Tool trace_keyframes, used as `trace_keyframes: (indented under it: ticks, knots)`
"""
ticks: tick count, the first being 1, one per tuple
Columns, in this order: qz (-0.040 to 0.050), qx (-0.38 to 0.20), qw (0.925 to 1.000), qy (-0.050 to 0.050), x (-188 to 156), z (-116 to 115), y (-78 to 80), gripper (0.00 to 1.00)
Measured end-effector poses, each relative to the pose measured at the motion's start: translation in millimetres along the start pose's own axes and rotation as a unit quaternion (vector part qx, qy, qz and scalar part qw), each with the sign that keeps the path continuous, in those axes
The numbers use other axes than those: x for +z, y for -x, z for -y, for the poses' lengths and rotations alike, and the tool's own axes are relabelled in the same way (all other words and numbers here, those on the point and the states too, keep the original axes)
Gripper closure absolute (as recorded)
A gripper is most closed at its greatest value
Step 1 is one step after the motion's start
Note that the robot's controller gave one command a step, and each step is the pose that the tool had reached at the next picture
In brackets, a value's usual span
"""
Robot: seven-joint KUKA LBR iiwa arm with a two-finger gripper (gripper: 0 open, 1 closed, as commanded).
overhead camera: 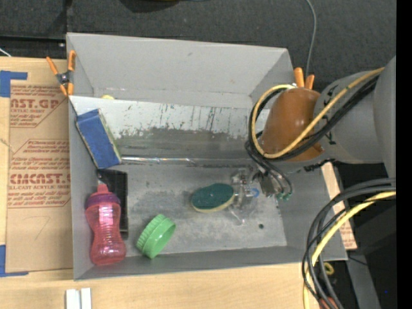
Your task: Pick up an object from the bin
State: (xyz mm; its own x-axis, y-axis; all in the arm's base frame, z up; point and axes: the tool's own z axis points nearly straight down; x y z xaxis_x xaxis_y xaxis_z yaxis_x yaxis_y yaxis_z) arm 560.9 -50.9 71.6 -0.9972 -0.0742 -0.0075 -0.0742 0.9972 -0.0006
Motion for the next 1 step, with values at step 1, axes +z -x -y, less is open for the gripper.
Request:
trace_keyframes:
  ticks: [1]
  knots:
    - [-0.0015,-0.005,1.0,0.0,-108.6,0.4,-6.5,1.0]
